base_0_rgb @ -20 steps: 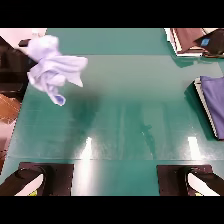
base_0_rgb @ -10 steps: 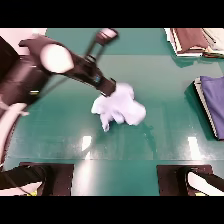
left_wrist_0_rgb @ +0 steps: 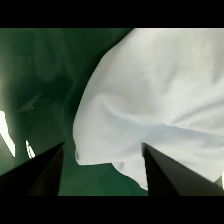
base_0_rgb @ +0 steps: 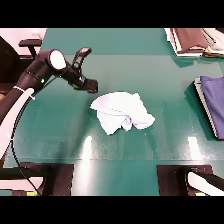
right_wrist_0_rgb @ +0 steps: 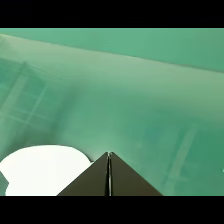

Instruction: Fold the shirts.

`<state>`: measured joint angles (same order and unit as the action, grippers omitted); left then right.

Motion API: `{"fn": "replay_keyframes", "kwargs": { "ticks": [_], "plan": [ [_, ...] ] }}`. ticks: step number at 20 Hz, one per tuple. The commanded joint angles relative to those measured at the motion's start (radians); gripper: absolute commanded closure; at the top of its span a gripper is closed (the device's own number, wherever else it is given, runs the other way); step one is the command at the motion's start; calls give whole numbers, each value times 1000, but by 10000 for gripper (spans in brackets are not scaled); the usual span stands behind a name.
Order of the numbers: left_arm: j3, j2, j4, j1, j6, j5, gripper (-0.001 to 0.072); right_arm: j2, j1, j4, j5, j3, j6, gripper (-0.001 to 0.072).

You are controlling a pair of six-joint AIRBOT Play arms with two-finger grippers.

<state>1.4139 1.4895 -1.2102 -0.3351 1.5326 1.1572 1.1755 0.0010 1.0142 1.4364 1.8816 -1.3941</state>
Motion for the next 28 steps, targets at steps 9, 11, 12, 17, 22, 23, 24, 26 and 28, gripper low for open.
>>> {"fn": "replay_keyframes", "kwargs": {
  "ticks": [9, 11, 12, 17, 22, 23, 24, 26, 28],
  "plan": [
    [-290, 4, 183, -14, -66, -274, 349, 1, -2, 8, 3, -451, 0, 695],
    [-288, 2, 181, -10, -69, -268, 644, 1, -1, 8, -13, -586, 0, 695],
    [-280, 2, 183, -7, -74, -259, 681, 1, -1, 7, -34, -663, 0, 695],
    [-216, 1, 176, -7, -75, -222, 681, 1, 30, -2, -153, -1016, 0, 169],
    [-207, 1, 176, -7, -75, -222, 682, 2, 138, -114, -347, -1221, 0, 179],
    [-207, 1, 176, -7, -75, -223, 681, 2, 158, -132, -373, -1236, 0, 179],
    [-206, 1, 176, -7, -75, -223, 681, 2, 172, -132, -392, -1241, 0, 180],
    [-206, 1, 177, -7, -75, -222, 681, 19, 196, -133, -405, -1234, 0, 187],
    [-207, 1, 178, -7, -75, -220, 681, 78, 221, -132, -403, -1204, 0, 281]
  ]
}}
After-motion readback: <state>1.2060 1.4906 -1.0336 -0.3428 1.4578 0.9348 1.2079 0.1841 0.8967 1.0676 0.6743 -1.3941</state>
